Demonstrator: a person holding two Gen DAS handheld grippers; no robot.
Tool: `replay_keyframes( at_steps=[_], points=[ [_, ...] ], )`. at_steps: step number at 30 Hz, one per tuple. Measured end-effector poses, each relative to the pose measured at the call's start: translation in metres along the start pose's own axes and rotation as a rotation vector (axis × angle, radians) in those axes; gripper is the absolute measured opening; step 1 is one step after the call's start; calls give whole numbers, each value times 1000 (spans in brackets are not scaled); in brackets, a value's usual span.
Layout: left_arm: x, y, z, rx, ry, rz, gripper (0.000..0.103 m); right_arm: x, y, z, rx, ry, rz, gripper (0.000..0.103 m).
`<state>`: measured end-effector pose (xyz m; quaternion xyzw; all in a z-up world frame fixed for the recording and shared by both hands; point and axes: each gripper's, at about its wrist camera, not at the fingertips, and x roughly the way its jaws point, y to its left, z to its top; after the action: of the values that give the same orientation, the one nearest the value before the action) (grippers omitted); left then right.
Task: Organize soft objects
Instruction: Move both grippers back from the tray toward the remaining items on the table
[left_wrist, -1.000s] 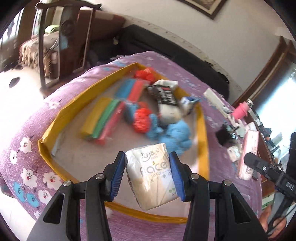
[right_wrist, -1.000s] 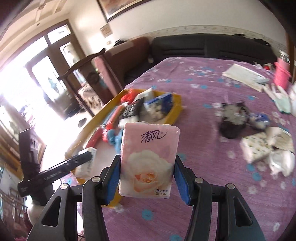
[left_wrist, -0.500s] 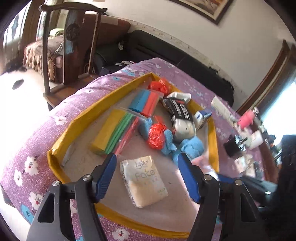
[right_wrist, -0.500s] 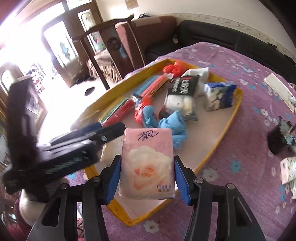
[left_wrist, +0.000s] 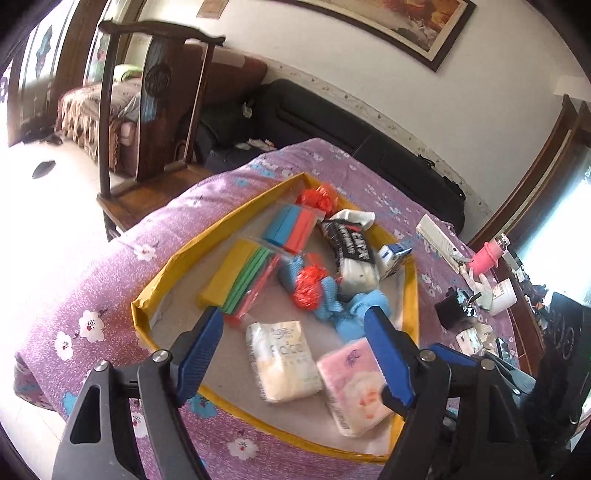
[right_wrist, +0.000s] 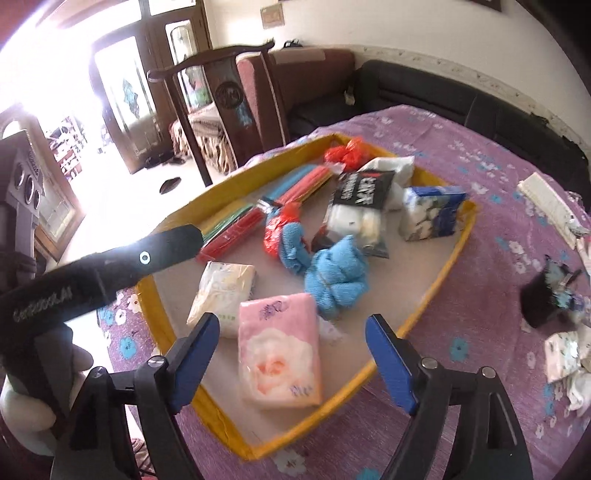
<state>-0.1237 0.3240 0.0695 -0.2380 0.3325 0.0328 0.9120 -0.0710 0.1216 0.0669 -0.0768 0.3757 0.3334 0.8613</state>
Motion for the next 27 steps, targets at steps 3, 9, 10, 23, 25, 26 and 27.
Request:
replay_keyframes(
  at_steps=[3,9,10,23,25,26,27],
  points=[
    [-12,-24,-4,63,-51,25,87,-21,-20,-14,36,-45,-24,94],
    [-20,-79,-18,241,-130,112,94,-53,-76,-46,167,-72,-61,94],
    [-19,-88,-22,266,-130,119,95,-56,-83,-51,185,-74,-63,94],
    [5,-183,-73,506,-4,90,95,-105,-161,-111,370,-132,-126,94],
    [10,-196,-81,536,15,87,95,-112,-172,-119,396,-138,-137,94],
    [13,-201,-84,548,26,84,95,-116,-176,-123,405,-141,-140,94],
    [15,-205,-87,556,33,82,95,-118,-180,-127,414,-145,-146,94]
  ],
)
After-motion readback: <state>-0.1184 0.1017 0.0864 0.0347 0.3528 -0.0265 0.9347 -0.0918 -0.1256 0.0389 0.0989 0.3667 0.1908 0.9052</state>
